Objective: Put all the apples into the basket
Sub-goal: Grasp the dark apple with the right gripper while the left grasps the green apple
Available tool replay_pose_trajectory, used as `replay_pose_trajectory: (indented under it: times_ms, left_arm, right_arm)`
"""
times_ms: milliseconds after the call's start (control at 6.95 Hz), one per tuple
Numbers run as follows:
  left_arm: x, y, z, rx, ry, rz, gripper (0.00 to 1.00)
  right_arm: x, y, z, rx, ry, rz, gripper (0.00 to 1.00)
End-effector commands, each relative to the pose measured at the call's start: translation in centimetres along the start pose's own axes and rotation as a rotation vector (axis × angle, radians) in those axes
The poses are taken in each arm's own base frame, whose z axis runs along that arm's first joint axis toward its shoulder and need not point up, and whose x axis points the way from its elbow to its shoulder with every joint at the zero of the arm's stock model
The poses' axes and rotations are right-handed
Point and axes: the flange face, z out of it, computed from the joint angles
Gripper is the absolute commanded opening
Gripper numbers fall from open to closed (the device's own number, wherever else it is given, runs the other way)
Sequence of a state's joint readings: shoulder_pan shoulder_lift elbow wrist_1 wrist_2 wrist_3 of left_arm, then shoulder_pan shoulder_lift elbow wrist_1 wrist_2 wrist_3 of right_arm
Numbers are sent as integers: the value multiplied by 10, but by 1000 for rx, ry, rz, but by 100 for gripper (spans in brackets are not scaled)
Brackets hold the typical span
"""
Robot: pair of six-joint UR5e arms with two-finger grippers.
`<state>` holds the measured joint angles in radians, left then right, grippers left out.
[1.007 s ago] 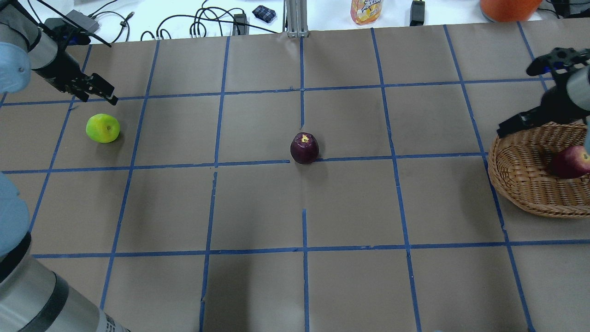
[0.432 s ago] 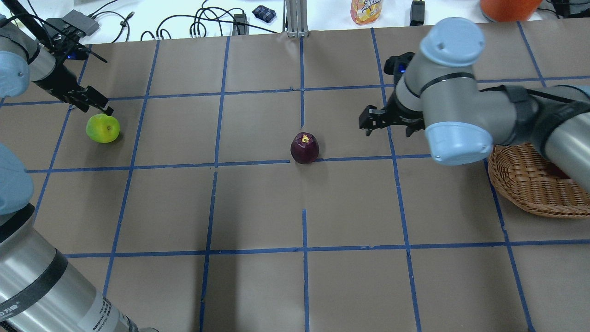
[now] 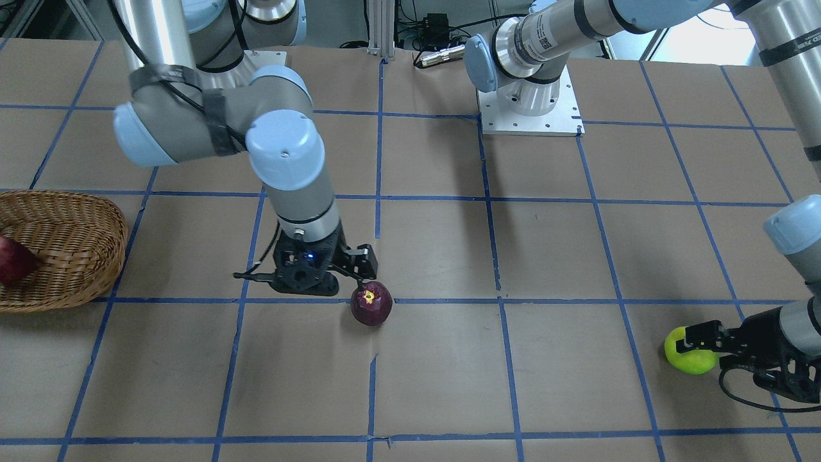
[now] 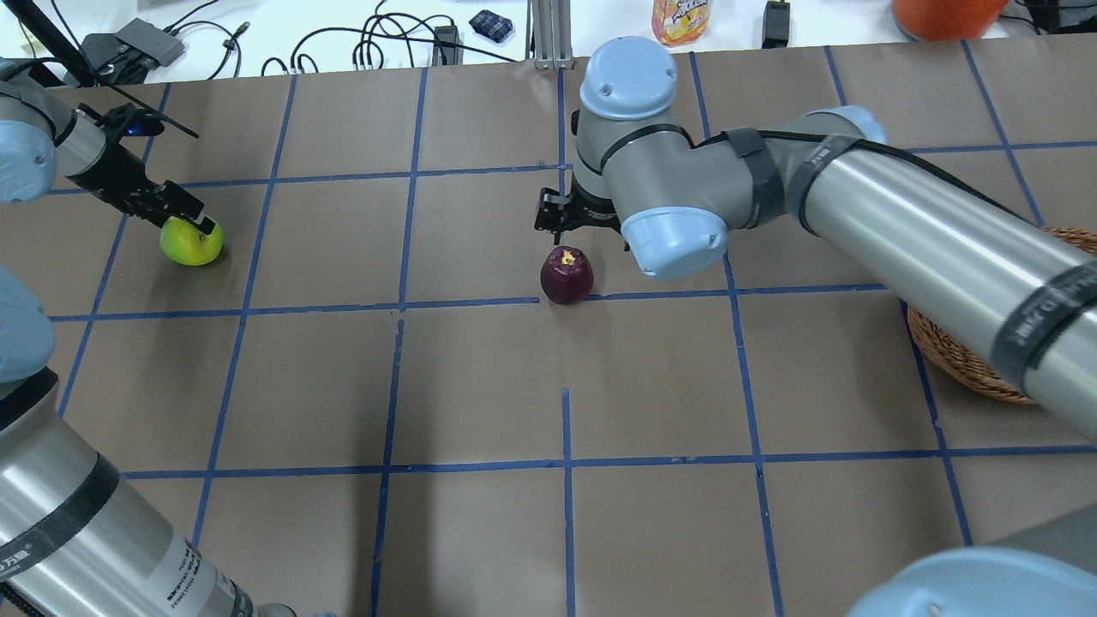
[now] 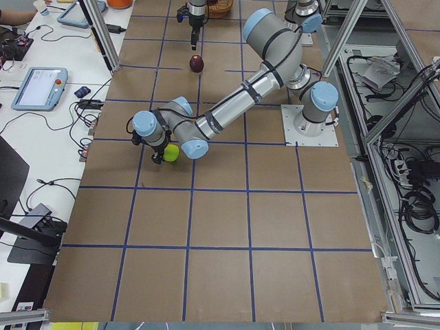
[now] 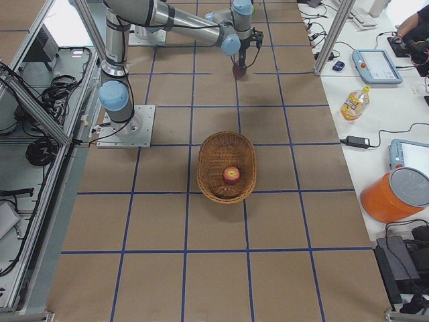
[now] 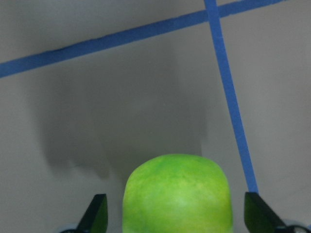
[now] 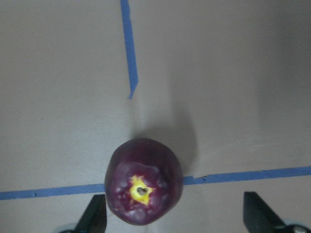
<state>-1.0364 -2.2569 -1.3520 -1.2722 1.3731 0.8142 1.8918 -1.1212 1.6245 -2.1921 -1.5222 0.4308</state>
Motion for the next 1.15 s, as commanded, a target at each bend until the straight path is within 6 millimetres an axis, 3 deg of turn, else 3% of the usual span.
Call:
replay_pose_trajectory:
  times_ms: [0,144,288,432,576,719,863,1007]
  left_arm:
    - [1,0,-5,11,10,-11,37]
    - [18,-5,-28,-4,14,-31,0]
    - [47,-17,-52,-20,23,-156,0]
    - [110,-39,-53,-59,24,-134,0]
    - [167,-45,-36,-117,64,-192,0]
    - [213,-39,-16,-145,94,-273,0]
    - [252,-29,-4,-140,77,-295,0]
    - [287,-19,7,-125,57,-339,0]
  right_arm:
    - [-18,4,45,-46,23,-3,100]
    - [-12,3,62,-49,87,-10,100]
    - [-10,3,67,-51,98,-15,100]
    - [-10,4,82,-77,101,-22,100]
    - [-10,3,88,-72,98,-31,100]
    - [-11,2,88,-66,94,-55,83]
    - [-10,1,82,-62,92,-86,57]
    - [-7,-8,61,-41,70,-81,42]
